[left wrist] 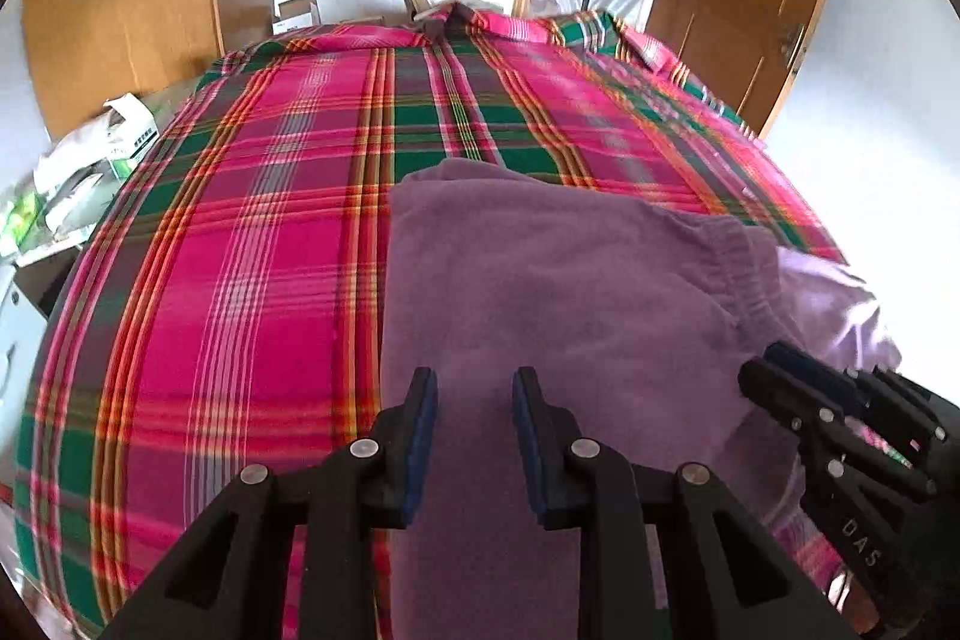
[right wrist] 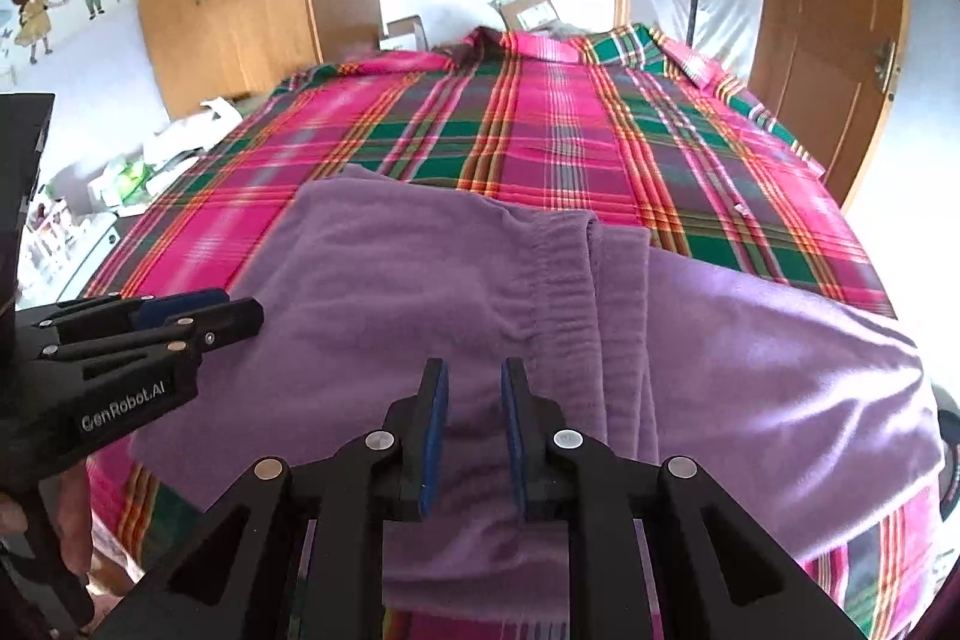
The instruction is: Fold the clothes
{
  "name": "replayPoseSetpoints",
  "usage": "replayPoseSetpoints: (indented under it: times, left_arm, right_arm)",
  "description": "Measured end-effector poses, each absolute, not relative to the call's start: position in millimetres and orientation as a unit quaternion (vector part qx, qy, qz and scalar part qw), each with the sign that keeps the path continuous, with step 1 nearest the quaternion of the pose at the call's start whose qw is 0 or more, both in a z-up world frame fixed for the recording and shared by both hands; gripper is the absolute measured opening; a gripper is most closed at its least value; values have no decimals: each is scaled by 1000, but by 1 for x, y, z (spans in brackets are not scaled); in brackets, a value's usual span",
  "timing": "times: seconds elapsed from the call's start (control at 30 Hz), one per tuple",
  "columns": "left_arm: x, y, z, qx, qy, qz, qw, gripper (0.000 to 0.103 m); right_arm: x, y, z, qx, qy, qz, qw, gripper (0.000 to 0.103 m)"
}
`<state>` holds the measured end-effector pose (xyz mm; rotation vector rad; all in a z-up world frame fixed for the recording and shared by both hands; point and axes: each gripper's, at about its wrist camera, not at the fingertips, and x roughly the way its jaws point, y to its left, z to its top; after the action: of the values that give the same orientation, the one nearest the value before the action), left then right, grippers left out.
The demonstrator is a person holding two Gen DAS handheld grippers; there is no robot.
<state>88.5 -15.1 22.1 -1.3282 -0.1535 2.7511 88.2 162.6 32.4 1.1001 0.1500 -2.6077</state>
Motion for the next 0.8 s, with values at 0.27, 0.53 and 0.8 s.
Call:
replayPoseSetpoints:
  times: [0.27, 0.53, 0.8]
  left_arm:
    - [100, -7, 9, -429, -16, 903, 32, 26]
    - [103, -10, 8, -416, -11, 908, 37, 28]
    - [117, -11, 10, -416, 2, 909, 13, 30]
  right_arm:
    - [102, 165, 12, 385, 46, -911, 140, 21]
    - [106, 162, 7, 376, 51, -916, 132, 22]
    - [133, 159, 25, 353, 48, -921, 157, 22]
